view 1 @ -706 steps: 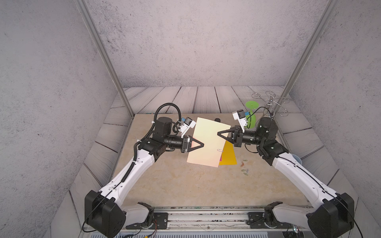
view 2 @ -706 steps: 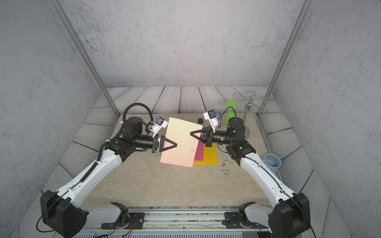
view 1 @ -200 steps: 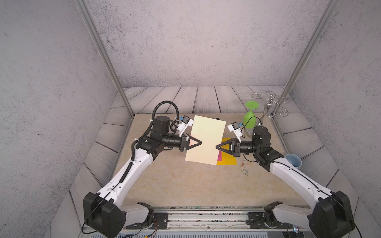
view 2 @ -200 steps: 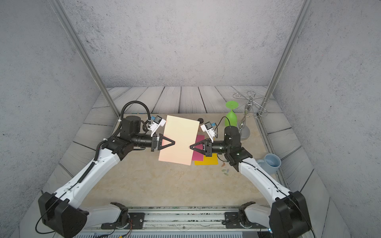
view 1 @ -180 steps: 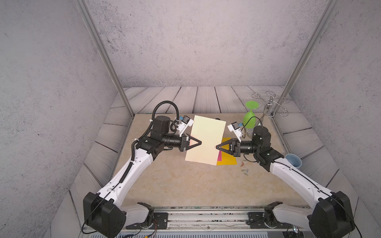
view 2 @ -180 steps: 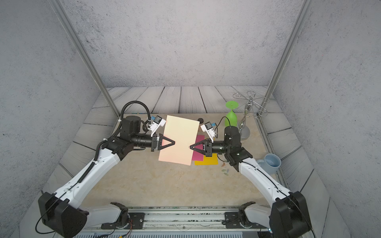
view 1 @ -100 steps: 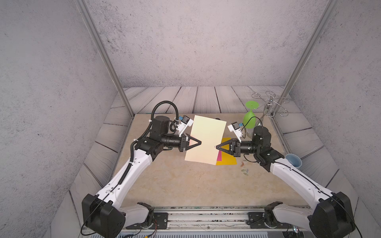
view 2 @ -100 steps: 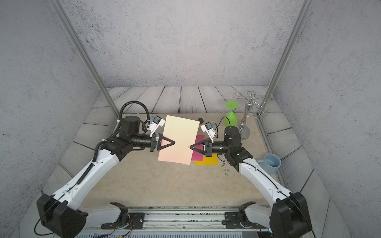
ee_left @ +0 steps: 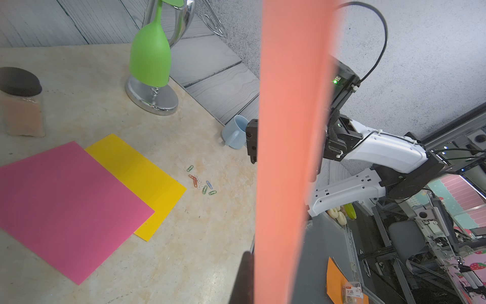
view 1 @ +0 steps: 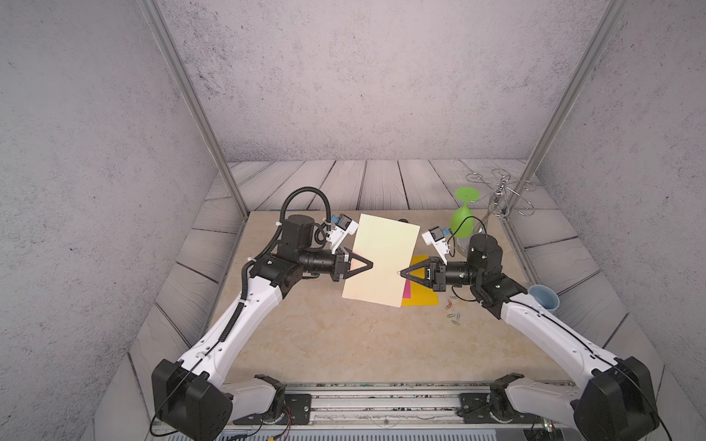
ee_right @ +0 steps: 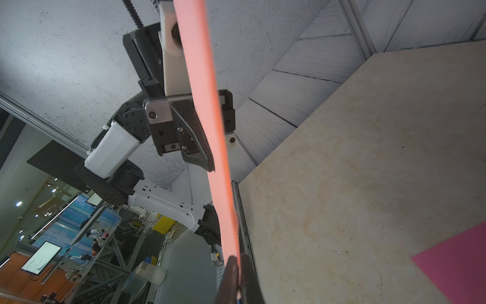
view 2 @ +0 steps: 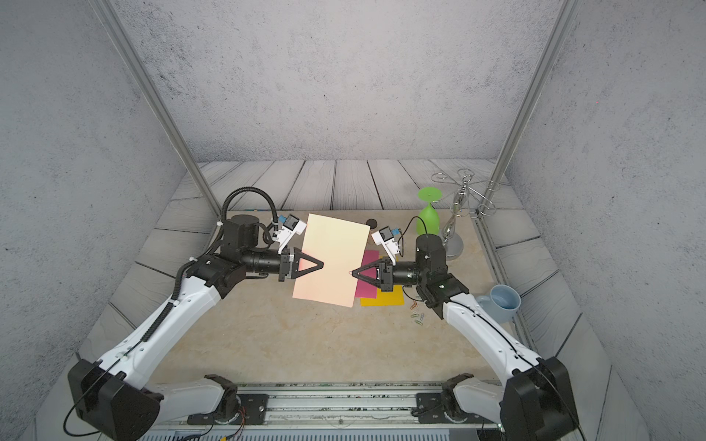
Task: Unclip the paperclips from the documents
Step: Remove the paper clip from the document.
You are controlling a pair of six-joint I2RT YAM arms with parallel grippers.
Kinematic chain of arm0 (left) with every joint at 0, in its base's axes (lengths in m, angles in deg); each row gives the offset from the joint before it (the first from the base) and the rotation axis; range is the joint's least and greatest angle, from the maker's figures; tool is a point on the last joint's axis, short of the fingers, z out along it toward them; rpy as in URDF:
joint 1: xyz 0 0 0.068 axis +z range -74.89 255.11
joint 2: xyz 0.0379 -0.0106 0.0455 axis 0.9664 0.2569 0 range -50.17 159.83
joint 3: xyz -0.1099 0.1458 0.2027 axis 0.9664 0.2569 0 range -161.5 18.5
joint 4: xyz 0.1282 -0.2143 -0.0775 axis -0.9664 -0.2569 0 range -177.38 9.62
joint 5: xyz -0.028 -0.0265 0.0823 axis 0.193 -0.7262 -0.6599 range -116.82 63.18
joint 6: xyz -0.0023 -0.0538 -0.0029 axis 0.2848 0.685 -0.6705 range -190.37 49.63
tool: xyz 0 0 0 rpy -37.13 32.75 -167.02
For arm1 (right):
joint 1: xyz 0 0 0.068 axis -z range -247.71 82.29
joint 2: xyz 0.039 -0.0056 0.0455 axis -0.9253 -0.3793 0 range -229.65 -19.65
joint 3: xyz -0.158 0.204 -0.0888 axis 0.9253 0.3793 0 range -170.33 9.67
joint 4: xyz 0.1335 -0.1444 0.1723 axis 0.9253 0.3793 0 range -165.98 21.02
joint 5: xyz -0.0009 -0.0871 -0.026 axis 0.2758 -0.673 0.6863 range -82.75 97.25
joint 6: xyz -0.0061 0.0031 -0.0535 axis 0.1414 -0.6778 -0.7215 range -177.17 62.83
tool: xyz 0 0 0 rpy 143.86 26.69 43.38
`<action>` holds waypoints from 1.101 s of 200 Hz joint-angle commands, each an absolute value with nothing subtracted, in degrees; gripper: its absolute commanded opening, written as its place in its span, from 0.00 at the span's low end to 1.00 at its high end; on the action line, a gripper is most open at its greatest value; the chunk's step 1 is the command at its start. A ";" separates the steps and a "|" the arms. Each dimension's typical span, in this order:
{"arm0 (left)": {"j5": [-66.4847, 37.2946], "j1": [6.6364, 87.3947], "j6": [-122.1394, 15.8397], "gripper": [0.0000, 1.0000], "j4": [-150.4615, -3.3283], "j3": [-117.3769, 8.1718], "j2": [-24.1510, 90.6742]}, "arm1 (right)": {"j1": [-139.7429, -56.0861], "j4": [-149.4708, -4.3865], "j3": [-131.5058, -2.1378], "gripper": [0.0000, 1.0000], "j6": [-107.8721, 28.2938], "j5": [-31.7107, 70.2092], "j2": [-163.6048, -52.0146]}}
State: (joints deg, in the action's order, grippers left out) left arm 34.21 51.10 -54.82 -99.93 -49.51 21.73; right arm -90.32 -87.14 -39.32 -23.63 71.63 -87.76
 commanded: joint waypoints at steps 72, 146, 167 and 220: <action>34.52 52.09 -55.96 0.00 -99.89 -50.73 19.96 | -90.38 -84.36 -39.30 0.06 -26.15 70.88 -85.30; 34.55 52.26 -56.13 0.00 -100.15 -51.02 19.92 | -90.29 -83.49 -39.60 0.06 -26.78 70.53 -85.30; 34.59 52.26 -56.10 0.00 -100.16 -51.09 19.99 | -90.29 -83.28 -39.76 0.06 -26.85 70.51 -85.30; 34.70 52.39 -56.31 0.00 -100.42 -51.37 20.06 | -90.17 -82.94 -39.89 0.07 -27.16 70.44 -85.39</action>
State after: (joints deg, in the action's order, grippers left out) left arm 34.28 51.10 -55.02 -101.04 -49.51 21.51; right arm -90.54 -85.56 -39.32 -25.97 71.52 -87.52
